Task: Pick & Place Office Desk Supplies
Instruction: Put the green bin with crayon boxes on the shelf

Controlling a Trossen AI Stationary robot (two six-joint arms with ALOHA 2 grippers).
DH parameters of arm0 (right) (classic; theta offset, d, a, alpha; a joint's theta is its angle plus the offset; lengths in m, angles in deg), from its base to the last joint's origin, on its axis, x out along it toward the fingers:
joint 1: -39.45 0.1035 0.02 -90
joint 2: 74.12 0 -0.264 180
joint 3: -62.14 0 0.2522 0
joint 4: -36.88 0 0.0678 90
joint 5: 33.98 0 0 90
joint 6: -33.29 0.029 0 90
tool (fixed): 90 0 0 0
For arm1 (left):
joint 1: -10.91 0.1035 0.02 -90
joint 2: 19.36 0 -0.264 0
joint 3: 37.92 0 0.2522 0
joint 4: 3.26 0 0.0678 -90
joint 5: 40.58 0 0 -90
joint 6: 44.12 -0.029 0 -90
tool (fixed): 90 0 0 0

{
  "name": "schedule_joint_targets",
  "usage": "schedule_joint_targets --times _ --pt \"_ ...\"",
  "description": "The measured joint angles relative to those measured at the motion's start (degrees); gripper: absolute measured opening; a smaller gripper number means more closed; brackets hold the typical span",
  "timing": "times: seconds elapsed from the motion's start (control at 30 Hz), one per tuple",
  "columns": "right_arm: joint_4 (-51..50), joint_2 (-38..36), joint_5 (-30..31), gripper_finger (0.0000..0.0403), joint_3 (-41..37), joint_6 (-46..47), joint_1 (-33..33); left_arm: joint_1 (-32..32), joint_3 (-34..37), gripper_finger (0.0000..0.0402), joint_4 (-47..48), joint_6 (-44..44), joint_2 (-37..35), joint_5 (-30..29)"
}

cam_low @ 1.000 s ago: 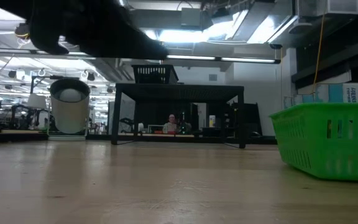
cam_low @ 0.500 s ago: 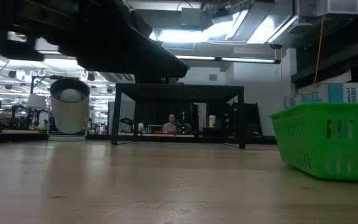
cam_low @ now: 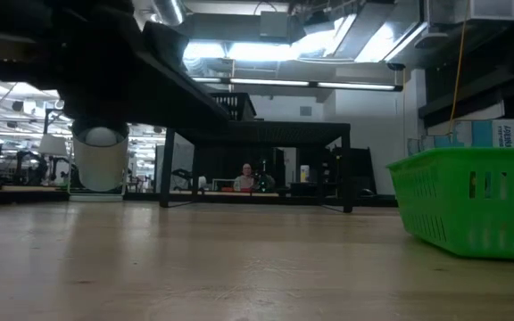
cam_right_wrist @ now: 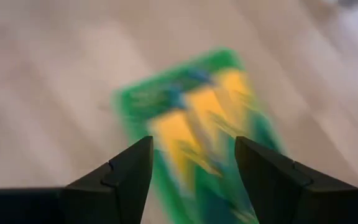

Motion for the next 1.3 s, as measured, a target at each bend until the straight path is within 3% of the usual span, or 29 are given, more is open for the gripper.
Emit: schedule_joint_targets --times 0.23,0.83,1.0,1.3 --pt "-11.15 -1.48 -5.33 0.0229 0.00 23.02 1.45 -0.58 0.02 0.0001 0.59 1.49 -0.02 -0.52" --pt "-11.04 -1.92 -11.47 0.0229 -0.15 29.83 2.51 -1.61 0.02 0.0001 3.61 3.51 -0.04 -2.21" --pt "-11.15 -1.92 -15.81 0.0229 -4.39 32.28 2.53 -1.62 0.02 0.0001 4.28 4.32 -0.04 -2.17" --pt "-11.18 -2.15 -17.27 0.0229 -10.27 26.55 2.27 -1.63 0.02 0.0001 4.24 4.28 -0.04 -2.17"
